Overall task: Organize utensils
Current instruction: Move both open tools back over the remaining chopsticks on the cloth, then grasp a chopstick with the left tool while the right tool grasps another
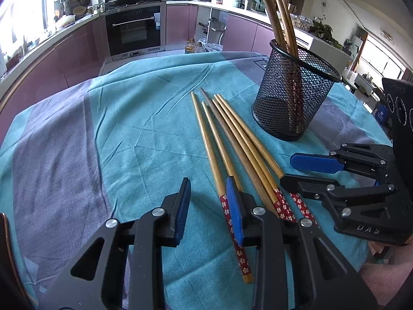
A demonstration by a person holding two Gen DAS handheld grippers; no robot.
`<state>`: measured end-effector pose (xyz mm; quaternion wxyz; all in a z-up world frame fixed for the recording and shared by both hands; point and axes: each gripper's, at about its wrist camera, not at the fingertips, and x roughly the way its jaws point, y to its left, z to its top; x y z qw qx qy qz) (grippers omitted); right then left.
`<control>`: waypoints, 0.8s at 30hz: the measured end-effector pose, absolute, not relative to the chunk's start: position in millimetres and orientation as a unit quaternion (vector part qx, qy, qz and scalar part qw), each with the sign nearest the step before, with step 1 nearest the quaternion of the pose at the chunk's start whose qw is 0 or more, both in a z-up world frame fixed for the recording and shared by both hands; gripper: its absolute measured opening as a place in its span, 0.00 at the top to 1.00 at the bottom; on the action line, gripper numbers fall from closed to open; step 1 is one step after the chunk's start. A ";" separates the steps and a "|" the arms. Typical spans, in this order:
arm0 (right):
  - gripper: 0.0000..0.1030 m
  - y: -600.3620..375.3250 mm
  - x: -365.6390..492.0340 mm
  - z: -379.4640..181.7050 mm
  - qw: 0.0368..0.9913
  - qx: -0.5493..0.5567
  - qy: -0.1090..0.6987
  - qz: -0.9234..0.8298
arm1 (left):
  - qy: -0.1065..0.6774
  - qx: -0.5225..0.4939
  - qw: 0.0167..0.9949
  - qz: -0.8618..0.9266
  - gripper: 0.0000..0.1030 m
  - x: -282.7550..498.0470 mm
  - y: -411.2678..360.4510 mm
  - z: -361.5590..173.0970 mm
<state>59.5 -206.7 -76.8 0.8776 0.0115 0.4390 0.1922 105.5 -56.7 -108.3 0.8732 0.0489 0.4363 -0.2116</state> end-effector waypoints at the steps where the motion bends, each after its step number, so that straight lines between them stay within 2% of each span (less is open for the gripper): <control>1: 0.72 -204.5 61.2 -76.8 0.878 0.010 0.439 0.189 | 0.437 0.052 0.873 -0.211 0.72 107.8 -58.4 -108.2; 12: 0.77 -193.5 72.1 -78.7 0.884 -0.001 0.437 0.164 | 0.450 0.056 0.868 -0.203 0.81 132.3 -65.2 -110.5; 14: 0.81 -194.7 72.6 -79.2 0.885 0.004 0.438 0.158 | 0.451 0.054 0.868 -0.201 0.86 133.3 -67.1 -110.8; 17: 0.92 -201.1 73.7 -80.1 0.884 0.031 0.439 0.157 | 0.452 0.041 0.868 -0.199 0.91 133.4 -66.6 -110.8; 24: 0.94 -218.2 64.6 -72.8 0.890 0.069 0.421 0.159 | 0.444 0.009 0.875 -0.192 0.93 123.1 -53.9 -103.8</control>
